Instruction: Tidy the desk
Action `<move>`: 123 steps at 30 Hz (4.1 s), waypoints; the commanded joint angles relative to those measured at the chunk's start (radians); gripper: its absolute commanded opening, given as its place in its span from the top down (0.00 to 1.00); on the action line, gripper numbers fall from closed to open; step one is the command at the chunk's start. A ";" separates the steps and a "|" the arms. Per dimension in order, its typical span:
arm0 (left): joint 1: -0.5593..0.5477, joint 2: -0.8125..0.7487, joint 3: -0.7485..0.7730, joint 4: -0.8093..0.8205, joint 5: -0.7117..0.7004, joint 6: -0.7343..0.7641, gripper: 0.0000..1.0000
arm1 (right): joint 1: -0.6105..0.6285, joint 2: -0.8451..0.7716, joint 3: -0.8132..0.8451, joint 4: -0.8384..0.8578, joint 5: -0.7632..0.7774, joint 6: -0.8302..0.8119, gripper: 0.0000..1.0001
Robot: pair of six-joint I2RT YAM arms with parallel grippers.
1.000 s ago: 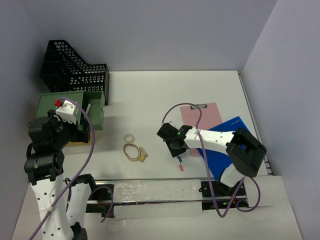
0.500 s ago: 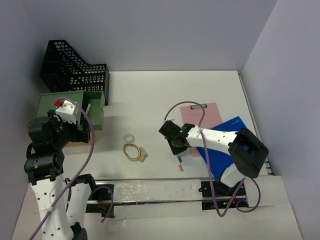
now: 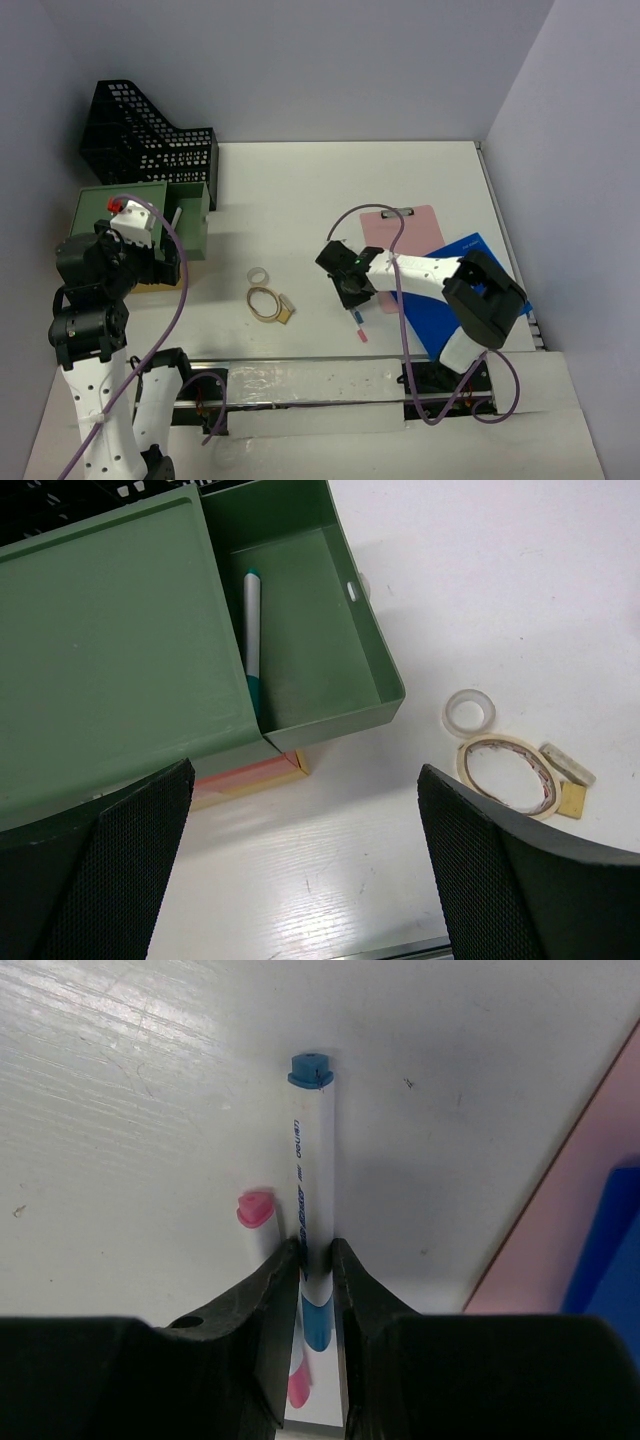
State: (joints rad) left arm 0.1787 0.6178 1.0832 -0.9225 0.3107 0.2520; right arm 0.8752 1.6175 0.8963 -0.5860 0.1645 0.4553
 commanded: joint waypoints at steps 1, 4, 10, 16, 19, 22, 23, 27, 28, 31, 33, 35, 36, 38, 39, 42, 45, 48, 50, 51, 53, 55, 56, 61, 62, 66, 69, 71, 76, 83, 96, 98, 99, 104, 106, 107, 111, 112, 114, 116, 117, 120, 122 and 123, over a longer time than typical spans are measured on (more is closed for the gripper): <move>0.007 0.002 0.000 0.051 -0.007 -0.013 0.01 | -0.027 0.069 -0.034 0.027 0.024 0.018 0.76; 0.008 0.002 -0.001 0.052 -0.010 -0.015 0.01 | -0.058 0.071 -0.009 0.007 0.048 0.018 0.89; 0.009 0.004 -0.009 0.067 -0.037 -0.025 0.01 | -0.083 0.054 0.265 -0.141 0.124 -0.068 1.00; 0.027 0.004 -0.033 0.109 -0.141 -0.058 0.01 | -0.090 0.071 0.738 -0.140 -0.060 -0.061 1.00; 0.030 0.004 -0.103 0.208 -0.379 -0.043 0.01 | -0.081 0.087 0.819 0.127 -0.313 0.083 1.00; 0.028 0.013 -0.140 0.292 -0.564 -0.022 0.01 | -0.043 0.156 0.879 0.353 -0.423 0.218 1.00; 0.028 0.016 -0.144 0.312 -0.603 -0.020 0.01 | -0.027 0.193 0.918 0.405 -0.443 0.251 1.00; 0.030 0.020 -0.129 0.305 -0.571 -0.050 0.01 | 0.012 0.393 1.125 0.482 -0.501 0.381 1.00; 0.030 0.020 -0.130 0.301 -0.562 -0.052 0.01 | 0.016 0.421 1.145 0.498 -0.513 0.440 1.00; 0.031 0.016 -0.134 0.301 -0.559 -0.053 0.01 | 0.035 0.480 1.161 0.574 -0.517 0.513 1.00; 0.032 0.013 -0.143 0.300 -0.557 -0.054 0.01 | 0.051 0.497 1.156 0.582 -0.480 0.542 1.00; 0.033 0.008 -0.149 0.298 -0.552 -0.053 0.01 | 0.069 0.512 1.144 0.581 -0.445 0.553 1.00; 0.033 0.007 -0.150 0.297 -0.550 -0.053 0.01 | 0.071 0.515 1.138 0.581 -0.444 0.557 1.00; 0.033 0.005 -0.151 0.297 -0.546 -0.054 0.01 | 0.076 0.516 1.122 0.581 -0.443 0.559 0.95; 0.033 0.006 -0.153 0.299 -0.543 -0.056 0.01 | 0.079 0.514 1.106 0.581 -0.441 0.560 0.91; 0.037 0.009 -0.156 0.298 -0.526 -0.060 0.01 | 0.085 0.518 1.093 0.615 -0.435 0.565 0.87; 0.038 0.010 -0.154 0.293 -0.517 -0.061 0.01 | 0.088 0.548 1.126 0.597 -0.424 0.562 0.81; 0.038 0.010 -0.147 0.287 -0.519 -0.057 0.01 | 0.088 0.591 1.196 0.515 -0.433 0.557 0.69; 0.038 0.011 -0.146 0.288 -0.517 -0.056 0.01 | 0.088 0.588 1.203 0.498 -0.440 0.553 0.63; 0.038 0.011 -0.145 0.288 -0.515 -0.056 0.01 | 0.088 0.577 1.196 0.501 -0.438 0.547 0.61; 0.038 0.013 -0.144 0.286 -0.498 -0.058 0.01 | 0.091 0.537 1.196 0.496 -0.430 0.511 0.54; 0.039 0.016 -0.144 0.286 -0.487 -0.062 0.01 | 0.096 0.513 1.233 0.457 -0.419 0.435 0.48; 0.039 0.016 -0.144 0.286 -0.484 -0.062 0.01 | 0.097 0.509 1.249 0.430 -0.417 0.398 0.47; 0.039 0.014 -0.144 0.279 -0.479 -0.060 0.01 | 0.102 0.380 1.332 0.183 -0.382 0.112 0.46; 0.039 0.014 -0.142 0.278 -0.478 -0.059 0.01 | 0.102 0.340 1.298 0.147 -0.363 0.064 0.46; 0.039 0.011 -0.142 0.279 -0.467 -0.060 0.01 | 0.099 0.094 0.985 -0.042 -0.222 -0.101 0.41; 0.041 0.013 -0.147 0.284 -0.460 -0.061 0.01 | 0.097 -0.031 0.755 -0.180 0.023 -0.132 0.35; 0.042 0.016 -0.149 0.289 -0.455 -0.062 0.01 | 0.094 -0.067 0.663 -0.288 0.101 -0.104 0.34; 0.051 0.022 -0.151 0.296 -0.447 -0.065 0.01 | 0.097 -0.179 0.280 -0.348 0.112 0.012 0.31; 0.052 0.017 -0.161 0.287 -0.441 -0.062 0.01 | 0.099 -0.152 0.110 -0.227 0.021 0.069 0.30; 0.051 0.007 -0.164 0.283 -0.441 -0.058 0.01 | 0.109 0.056 0.014 -0.032 -0.034 0.079 0.38; 0.051 0.008 -0.164 0.281 -0.439 -0.058 0.01 | 0.110 0.082 0.006 -0.031 -0.028 0.078 0.47; 0.051 0.008 -0.161 0.281 -0.438 -0.059 0.01 | 0.110 0.090 0.004 -0.032 -0.026 0.077 0.56; 0.052 0.010 -0.159 0.281 -0.429 -0.060 0.01 | 0.107 0.053 -0.002 -0.047 0.008 0.082 0.95; 0.051 0.009 -0.160 0.281 -0.429 -0.059 0.01 | 0.109 0.021 0.030 -0.073 0.035 0.081 1.00; 0.052 0.008 -0.160 0.280 -0.427 -0.060 0.01 | 0.107 0.011 0.048 -0.092 0.050 0.076 1.00; 0.051 0.009 -0.163 0.286 -0.426 -0.060 0.01 | 0.094 -0.071 0.238 -0.095 0.004 0.026 1.00; 0.051 0.009 -0.164 0.288 -0.423 -0.062 0.01 | 0.089 -0.091 0.312 -0.061 -0.033 0.022 1.00; 0.053 0.008 -0.165 0.289 -0.418 -0.066 0.01 | 0.080 -0.120 0.440 0.076 -0.102 0.035 1.00; 0.051 0.008 -0.162 0.287 -0.422 -0.065 0.01 | 0.066 -0.110 0.522 0.238 -0.218 0.081 1.00; 0.051 0.007 -0.158 0.285 -0.424 -0.065 0.01 | 0.057 -0.093 0.553 0.389 -0.287 0.151 1.00; 0.052 0.004 -0.148 0.272 -0.438 -0.056 0.01 | 0.041 0.041 0.662 0.679 -0.445 0.375 1.00; 0.052 -0.001 -0.146 0.267 -0.451 -0.050 0.01 | 0.046 0.204 0.828 0.694 -0.493 0.455 1.00; 0.052 -0.005 -0.147 0.267 -0.456 -0.048 0.01 | 0.050 0.270 0.940 0.662 -0.502 0.473 1.00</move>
State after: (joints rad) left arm 0.2240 0.6297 0.9203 -0.6775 -0.1270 0.2019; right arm 0.9244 1.6376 1.5747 -0.1018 -0.1659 0.7139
